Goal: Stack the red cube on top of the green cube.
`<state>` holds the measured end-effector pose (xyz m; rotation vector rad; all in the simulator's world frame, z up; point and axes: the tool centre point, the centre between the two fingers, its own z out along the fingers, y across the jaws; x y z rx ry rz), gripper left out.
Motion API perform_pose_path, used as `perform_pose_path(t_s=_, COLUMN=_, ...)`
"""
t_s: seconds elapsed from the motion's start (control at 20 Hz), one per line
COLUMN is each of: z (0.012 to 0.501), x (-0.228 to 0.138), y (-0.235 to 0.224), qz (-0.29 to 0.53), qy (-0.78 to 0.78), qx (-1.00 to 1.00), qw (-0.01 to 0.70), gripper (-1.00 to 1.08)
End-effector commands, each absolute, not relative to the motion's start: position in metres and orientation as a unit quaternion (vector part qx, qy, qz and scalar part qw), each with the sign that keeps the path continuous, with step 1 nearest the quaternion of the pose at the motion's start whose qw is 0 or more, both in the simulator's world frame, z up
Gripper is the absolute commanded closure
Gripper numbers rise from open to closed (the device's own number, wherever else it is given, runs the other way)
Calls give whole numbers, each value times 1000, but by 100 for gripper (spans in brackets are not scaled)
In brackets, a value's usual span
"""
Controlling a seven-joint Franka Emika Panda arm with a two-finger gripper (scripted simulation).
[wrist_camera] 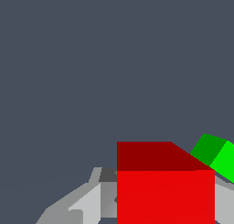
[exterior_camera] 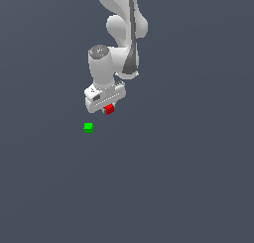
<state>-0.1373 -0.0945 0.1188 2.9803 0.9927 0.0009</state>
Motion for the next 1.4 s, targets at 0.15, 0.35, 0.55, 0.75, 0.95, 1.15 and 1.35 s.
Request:
perform_pose_path(t_s=0.15, z=115, x=-135, y=-101, qz=0, qy=316, qx=949, qw=0, gripper=108)
perform_pose_path(t_s=0.35, z=108, x=-128, y=-116, qz=0, qy=316, qx=949, qw=0, gripper=108)
perform_pose_path(t_s=0.55, z=96, x=-118, y=-138, qz=0, qy=316, qx=949, qw=1, gripper=108)
perform_pose_path(t_s=0.75, z=83, x=-105, y=-165, qz=0, qy=316, qx=949, qw=1, gripper=108)
perform_pose_path(t_s=0.95, z=72, x=-94, y=-186, qz=0, qy=316, qx=949, qw=0, gripper=108)
perform_pose_path(t_s=1.15, z=65, x=-87, y=-199, qz=0, qy=316, qx=949, qw=0, gripper=108)
perform_pose_path(t_s=1.35, z=62, x=-84, y=-205, qz=0, qy=316, qx=949, qw=0, gripper=108)
